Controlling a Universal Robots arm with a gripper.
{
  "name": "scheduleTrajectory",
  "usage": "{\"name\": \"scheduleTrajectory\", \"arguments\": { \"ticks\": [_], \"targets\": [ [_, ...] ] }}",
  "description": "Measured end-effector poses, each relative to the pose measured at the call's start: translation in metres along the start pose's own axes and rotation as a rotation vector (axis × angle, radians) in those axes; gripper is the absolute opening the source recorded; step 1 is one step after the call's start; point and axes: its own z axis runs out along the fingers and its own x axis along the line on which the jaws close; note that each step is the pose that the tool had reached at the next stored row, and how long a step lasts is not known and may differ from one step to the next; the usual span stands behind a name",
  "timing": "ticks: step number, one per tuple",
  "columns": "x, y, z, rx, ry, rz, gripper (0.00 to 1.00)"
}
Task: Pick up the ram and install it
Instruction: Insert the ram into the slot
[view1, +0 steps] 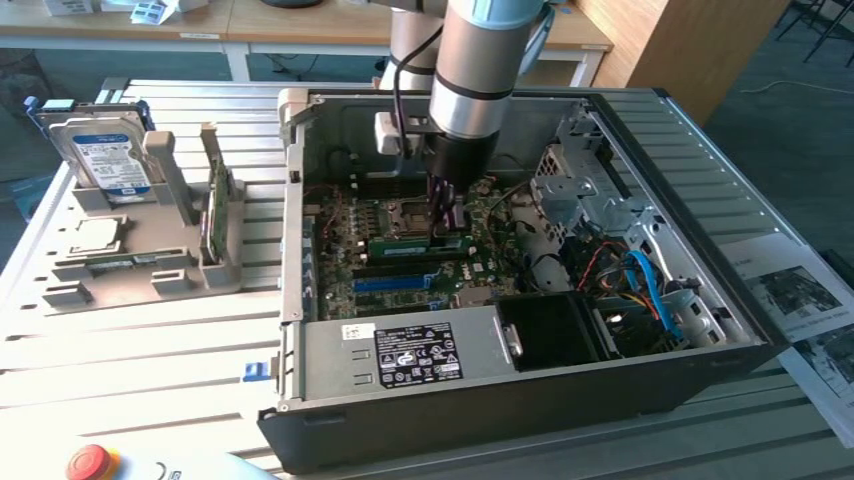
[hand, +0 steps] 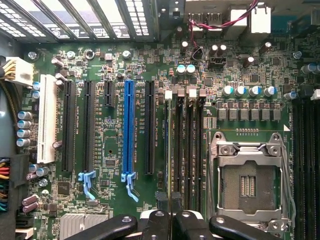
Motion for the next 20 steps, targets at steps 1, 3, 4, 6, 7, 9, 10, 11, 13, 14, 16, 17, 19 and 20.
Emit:
{"name": "scheduleTrajectory", "arguments": {
  "ticks": [1, 3, 4, 6, 7, 9, 10, 11, 13, 14, 16, 17, 19, 20],
  "targets": [
    [-0.0001, 0.0, 0.0004, 0.0002, 0.0, 0.0, 0.12],
    [-0.0001, 0.0, 0.0013, 0.0003, 0.0005, 0.0, 0.12],
    [-0.0001, 0.0, 0.0017, 0.0003, 0.0008, 0.0, 0.12],
    [-0.0002, 0.0001, 0.0027, 0.0003, 0.0014, 0.0, 0.12],
    [-0.0002, 0.0001, 0.0032, 0.0004, 0.0017, 0.0, 0.12],
    [-0.0003, 0.0001, 0.0042, 0.0005, 0.0021, 0.0, 0.12],
    [-0.0003, 0.0001, 0.0046, 0.0005, 0.0025, 0.0, 0.12],
    [-0.0003, 0.0002, 0.0049, 0.0004, 0.0027, 0.0, 0.12],
    [-0.0003, 0.0002, 0.0053, 0.0005, 0.003, 0.0, 0.12],
    [-0.0003, 0.0002, 0.0053, 0.0004, 0.003, 0.0, 0.12],
    [-0.0004, 0.0002, 0.0054, 0.0004, 0.0029, 0.0, 0.12],
    [-0.0004, 0.0002, 0.0054, 0.0005, 0.0029, 0.0, 0.12],
    [-0.0004, 0.0002, 0.0054, 0.0005, 0.0028, 0.0, 0.12],
    [-0.0004, 0.0002, 0.0054, 0.0005, 0.0028, 0.0, 0.12]
  ]
}}
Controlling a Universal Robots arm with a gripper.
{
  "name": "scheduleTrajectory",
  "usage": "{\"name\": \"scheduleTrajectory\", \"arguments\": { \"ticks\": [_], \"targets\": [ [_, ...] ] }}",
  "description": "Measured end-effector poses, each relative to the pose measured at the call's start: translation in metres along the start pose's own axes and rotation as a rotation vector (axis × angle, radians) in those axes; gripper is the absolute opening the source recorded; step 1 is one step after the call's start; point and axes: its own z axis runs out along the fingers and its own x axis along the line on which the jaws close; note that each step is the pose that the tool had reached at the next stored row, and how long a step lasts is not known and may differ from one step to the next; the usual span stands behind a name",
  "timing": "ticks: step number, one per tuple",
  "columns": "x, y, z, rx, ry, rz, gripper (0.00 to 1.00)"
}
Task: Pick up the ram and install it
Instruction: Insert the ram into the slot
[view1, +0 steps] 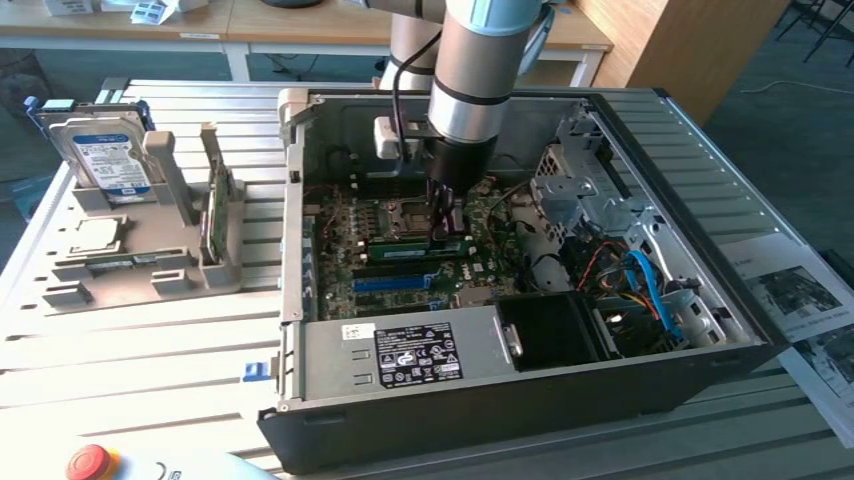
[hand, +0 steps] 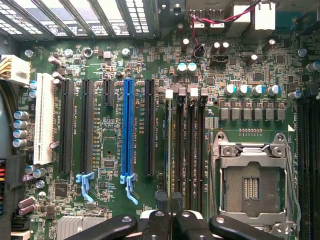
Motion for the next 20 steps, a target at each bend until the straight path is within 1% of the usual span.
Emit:
{"name": "scheduleTrajectory", "arguments": {
  "ticks": [10, 11, 12, 13, 20],
  "targets": [
    [0.0, 0.0, 0.0, 0.0001, -0.0001, 0.0, 0.13],
    [0.0, 0.0, 0.0, 0.0001, 0.0, 0.0, 0.18],
    [0.0, 0.0, 0.0, 0.0001, 0.0, 0.0, 0.18],
    [0.0, 0.0, 0.0, 0.0, 0.0, 0.0, 0.25],
    [0.0, 0.0, 0.0, 0.0, 0.0, 0.0, 0.25]
  ]
}}
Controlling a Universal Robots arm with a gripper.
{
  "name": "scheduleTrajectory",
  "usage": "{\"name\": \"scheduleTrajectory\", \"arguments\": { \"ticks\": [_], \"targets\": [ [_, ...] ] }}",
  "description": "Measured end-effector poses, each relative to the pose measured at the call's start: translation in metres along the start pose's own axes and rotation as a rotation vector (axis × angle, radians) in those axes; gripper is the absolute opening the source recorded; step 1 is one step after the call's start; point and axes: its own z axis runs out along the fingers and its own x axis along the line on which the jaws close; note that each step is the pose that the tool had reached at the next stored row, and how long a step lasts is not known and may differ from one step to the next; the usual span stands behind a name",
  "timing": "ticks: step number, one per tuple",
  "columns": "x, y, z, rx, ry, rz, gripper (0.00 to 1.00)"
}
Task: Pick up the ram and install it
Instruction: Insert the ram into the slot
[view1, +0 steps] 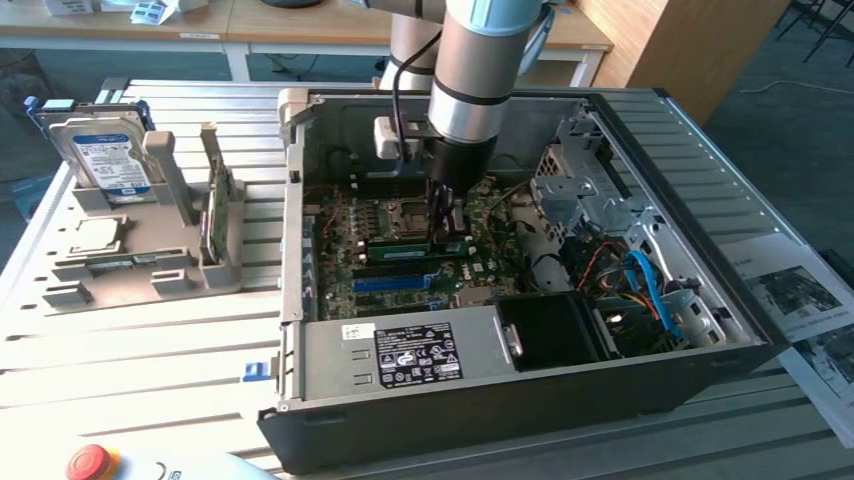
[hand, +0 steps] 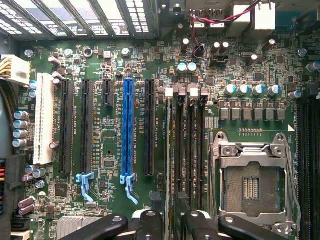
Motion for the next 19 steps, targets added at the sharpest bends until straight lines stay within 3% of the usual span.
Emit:
{"name": "scheduleTrajectory", "arguments": {
  "ticks": [10, 19],
  "targets": [
    [0.0, 0.0001, -0.0014, 0.0, 0.0, 0.0, 0.25],
    [0.001, 0.0007, -0.0154, 0.0, 0.0, 0.0, 0.25]
  ]
}}
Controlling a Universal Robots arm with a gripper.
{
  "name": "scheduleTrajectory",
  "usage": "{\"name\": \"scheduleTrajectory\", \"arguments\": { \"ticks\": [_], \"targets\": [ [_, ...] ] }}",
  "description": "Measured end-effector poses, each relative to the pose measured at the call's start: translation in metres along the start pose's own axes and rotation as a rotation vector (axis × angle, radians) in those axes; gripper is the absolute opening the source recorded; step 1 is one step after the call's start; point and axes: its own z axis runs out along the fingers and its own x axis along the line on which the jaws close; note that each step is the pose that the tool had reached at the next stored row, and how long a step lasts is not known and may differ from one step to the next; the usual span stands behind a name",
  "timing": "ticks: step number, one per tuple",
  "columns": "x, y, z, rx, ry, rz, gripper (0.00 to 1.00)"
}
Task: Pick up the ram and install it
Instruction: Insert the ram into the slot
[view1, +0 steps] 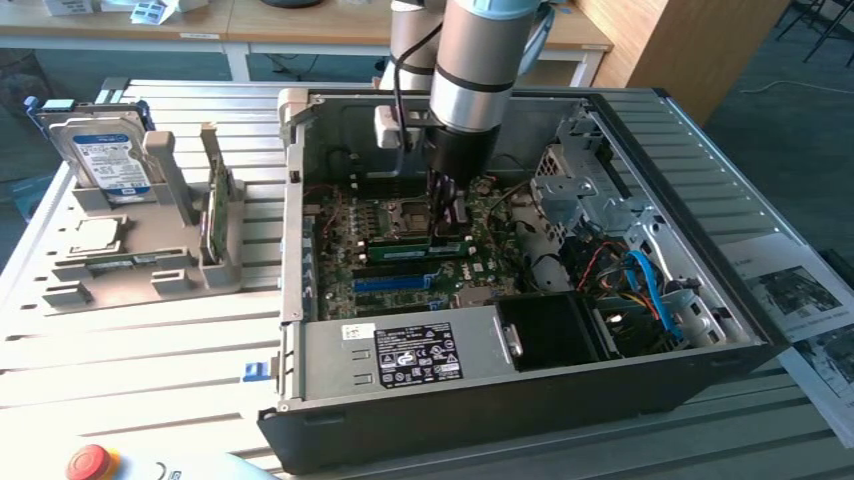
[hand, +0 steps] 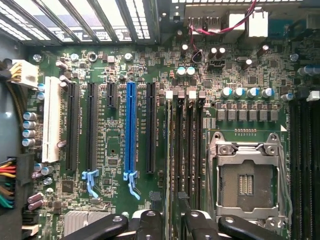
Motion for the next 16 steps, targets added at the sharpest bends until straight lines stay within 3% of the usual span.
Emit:
{"name": "scheduleTrajectory", "arguments": {
  "ticks": [16],
  "targets": [
    [0.002, 0.0017, -0.0365, 0.0, 0.0, 0.0, 0.25]
  ]
}}
